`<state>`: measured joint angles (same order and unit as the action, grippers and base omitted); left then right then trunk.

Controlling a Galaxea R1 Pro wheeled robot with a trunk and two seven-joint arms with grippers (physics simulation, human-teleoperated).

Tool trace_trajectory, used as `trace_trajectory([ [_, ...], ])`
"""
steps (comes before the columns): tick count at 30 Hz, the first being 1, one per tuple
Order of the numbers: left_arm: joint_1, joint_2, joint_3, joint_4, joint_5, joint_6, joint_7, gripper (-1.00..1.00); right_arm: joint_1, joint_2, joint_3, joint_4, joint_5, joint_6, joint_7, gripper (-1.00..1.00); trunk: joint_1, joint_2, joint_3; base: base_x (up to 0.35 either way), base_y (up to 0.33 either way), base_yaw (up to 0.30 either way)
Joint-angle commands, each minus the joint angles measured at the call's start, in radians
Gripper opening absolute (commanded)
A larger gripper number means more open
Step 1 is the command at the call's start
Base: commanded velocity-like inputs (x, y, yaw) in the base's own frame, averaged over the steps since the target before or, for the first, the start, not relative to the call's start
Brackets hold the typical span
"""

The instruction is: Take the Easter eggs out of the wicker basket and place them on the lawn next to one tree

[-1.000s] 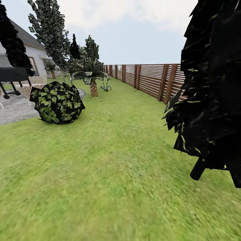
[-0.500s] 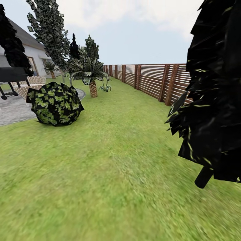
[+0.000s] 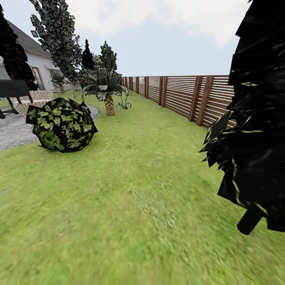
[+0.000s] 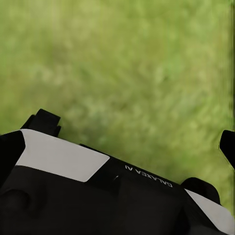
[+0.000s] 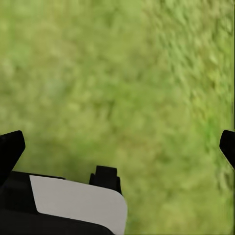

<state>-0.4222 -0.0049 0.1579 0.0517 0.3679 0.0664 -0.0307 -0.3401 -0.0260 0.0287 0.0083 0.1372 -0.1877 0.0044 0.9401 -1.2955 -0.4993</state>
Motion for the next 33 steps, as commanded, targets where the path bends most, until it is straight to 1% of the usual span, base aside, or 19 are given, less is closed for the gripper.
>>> trace_trajectory([
  [1, -0.001, 0.000, 0.008, 0.002, 0.002, 0.001, -0.003, 1.00, -0.001, -0.001, 0.002, 0.001, 0.007, -0.003, 0.000, 1.00, 0.001, 0.000, -0.001, 0.318, 0.000, 0.000],
  [18, -0.001, 0.000, 0.008, 0.002, 0.002, 0.000, -0.003, 1.00, 0.000, 0.000, 0.002, 0.001, 0.016, -0.004, 0.002, 1.00, 0.001, 0.000, -0.001, 0.318, 0.000, 0.004],
  [33, -0.001, 0.002, 0.009, 0.002, 0.002, 0.001, -0.003, 1.00, 0.000, 0.002, 0.002, 0.000, 0.014, -0.004, 0.000, 1.00, 0.001, 0.000, -0.001, 0.319, 0.000, 0.247],
])
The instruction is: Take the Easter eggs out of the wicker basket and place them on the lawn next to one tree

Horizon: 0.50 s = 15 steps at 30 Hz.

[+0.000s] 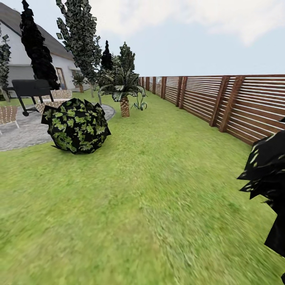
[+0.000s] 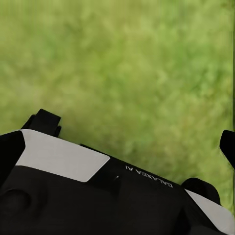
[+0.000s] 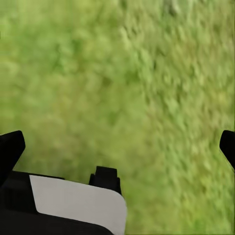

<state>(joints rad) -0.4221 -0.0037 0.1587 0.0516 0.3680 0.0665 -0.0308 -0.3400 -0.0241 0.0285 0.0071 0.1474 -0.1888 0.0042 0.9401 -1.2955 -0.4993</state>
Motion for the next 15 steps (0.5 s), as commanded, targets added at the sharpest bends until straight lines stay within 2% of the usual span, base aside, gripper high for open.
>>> trace_trajectory([
  [1, -0.001, 0.000, 0.008, 0.002, 0.002, 0.001, -0.003, 1.00, -0.001, -0.002, 0.002, 0.001, 0.002, -0.003, 0.000, 1.00, 0.001, 0.000, -0.001, 0.320, 0.000, 0.060],
  [15, -0.001, -0.001, 0.007, 0.002, 0.002, 0.001, -0.003, 1.00, 0.007, -0.003, 0.002, 0.023, -0.008, 0.005, -0.001, 1.00, 0.001, 0.000, -0.001, 0.320, 0.000, 0.007],
])
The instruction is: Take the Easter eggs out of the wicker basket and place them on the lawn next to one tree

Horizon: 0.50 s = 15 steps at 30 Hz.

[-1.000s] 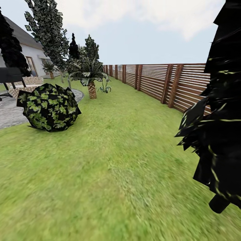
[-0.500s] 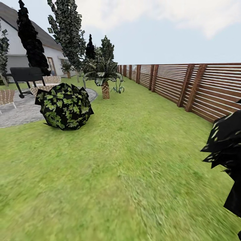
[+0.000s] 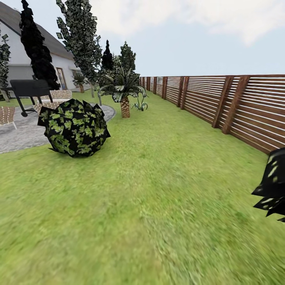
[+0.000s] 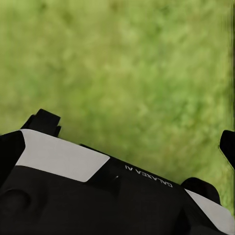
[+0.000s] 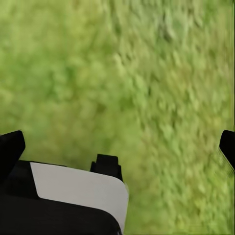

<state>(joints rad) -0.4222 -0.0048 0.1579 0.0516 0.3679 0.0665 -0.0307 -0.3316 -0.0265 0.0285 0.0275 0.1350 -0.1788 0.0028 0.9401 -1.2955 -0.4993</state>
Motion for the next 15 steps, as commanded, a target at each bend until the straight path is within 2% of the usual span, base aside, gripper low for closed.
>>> trace_trajectory([
  [1, -0.001, 0.000, 0.008, 0.002, 0.002, 0.001, -0.003, 1.00, -0.001, -0.001, 0.002, 0.003, 0.005, -0.005, 0.000, 1.00, 0.001, 0.000, -0.001, 0.320, 0.000, 0.000],
  [15, -0.001, 0.006, 0.011, 0.004, 0.002, 0.001, -0.002, 1.00, -0.001, 0.000, 0.002, 0.003, 0.005, -0.005, 0.000, 1.00, 0.001, 0.000, -0.001, 0.320, 0.000, 0.000],
])
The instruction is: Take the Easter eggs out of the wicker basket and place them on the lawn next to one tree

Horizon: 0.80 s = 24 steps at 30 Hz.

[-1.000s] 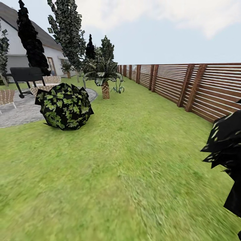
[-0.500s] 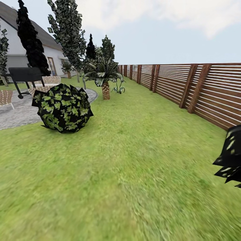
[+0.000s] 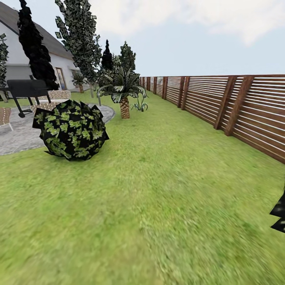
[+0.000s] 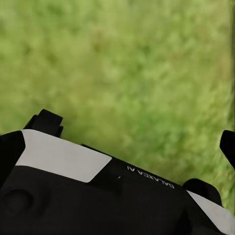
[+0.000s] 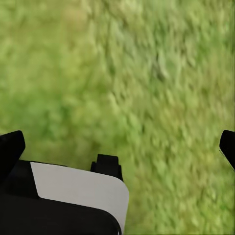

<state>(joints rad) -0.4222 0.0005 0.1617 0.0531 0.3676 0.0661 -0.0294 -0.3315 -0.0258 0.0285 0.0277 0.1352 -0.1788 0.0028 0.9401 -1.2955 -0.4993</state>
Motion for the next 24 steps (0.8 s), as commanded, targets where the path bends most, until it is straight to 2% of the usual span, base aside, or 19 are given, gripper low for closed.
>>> trace_trajectory([
  [1, -0.001, 0.001, 0.008, 0.002, 0.002, 0.001, -0.003, 1.00, -0.001, 0.000, 0.002, 0.003, 0.005, -0.005, 0.000, 1.00, 0.001, 0.000, -0.001, 0.320, 0.000, 0.000],
  [24, 0.000, 0.001, 0.012, 0.002, 0.002, 0.000, -0.001, 1.00, -0.001, 0.000, 0.002, 0.003, 0.005, -0.005, 0.000, 1.00, 0.001, 0.000, -0.001, 0.320, 0.000, 0.000],
])
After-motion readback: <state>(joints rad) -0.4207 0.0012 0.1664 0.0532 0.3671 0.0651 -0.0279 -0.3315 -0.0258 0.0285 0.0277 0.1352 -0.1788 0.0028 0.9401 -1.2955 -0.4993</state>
